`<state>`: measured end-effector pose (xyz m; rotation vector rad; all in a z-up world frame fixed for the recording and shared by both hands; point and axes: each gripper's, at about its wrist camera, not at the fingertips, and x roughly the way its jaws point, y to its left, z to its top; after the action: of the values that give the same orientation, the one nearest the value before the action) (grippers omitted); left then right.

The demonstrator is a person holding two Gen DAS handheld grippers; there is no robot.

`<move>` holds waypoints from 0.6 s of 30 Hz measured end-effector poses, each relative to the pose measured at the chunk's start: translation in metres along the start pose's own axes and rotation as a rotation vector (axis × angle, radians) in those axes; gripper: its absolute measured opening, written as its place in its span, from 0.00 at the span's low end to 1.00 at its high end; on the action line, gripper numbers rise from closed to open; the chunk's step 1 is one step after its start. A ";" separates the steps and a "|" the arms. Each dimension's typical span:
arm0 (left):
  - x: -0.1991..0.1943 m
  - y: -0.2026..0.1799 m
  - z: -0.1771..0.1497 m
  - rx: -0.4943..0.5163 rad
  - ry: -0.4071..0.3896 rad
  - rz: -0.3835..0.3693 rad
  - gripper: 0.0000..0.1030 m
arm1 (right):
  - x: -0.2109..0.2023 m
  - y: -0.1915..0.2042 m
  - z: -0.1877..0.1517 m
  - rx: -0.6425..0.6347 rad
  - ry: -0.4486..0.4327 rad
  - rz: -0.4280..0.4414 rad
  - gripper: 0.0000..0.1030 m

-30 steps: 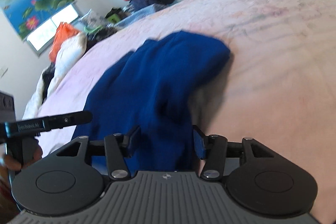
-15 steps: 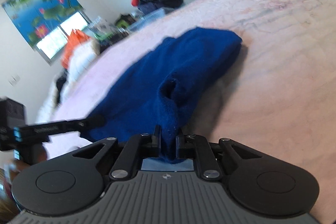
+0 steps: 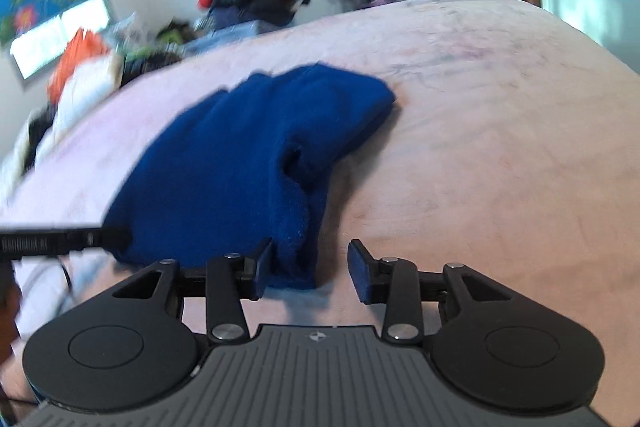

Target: Fold small clothes

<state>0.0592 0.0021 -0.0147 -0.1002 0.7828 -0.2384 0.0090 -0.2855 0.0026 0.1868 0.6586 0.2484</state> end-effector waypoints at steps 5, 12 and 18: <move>-0.004 -0.009 -0.015 0.015 0.041 0.010 0.64 | -0.016 0.027 -0.013 -0.088 -0.019 -0.004 0.51; -0.007 -0.015 -0.023 0.011 0.058 0.043 0.66 | -0.030 0.054 -0.025 -0.187 -0.007 -0.035 0.78; -0.012 -0.024 -0.028 0.029 0.050 0.070 0.77 | -0.034 0.064 -0.025 -0.161 0.016 -0.043 0.93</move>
<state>0.0269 -0.0184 -0.0218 -0.0392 0.8308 -0.1870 -0.0435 -0.2314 0.0188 0.0164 0.6551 0.2609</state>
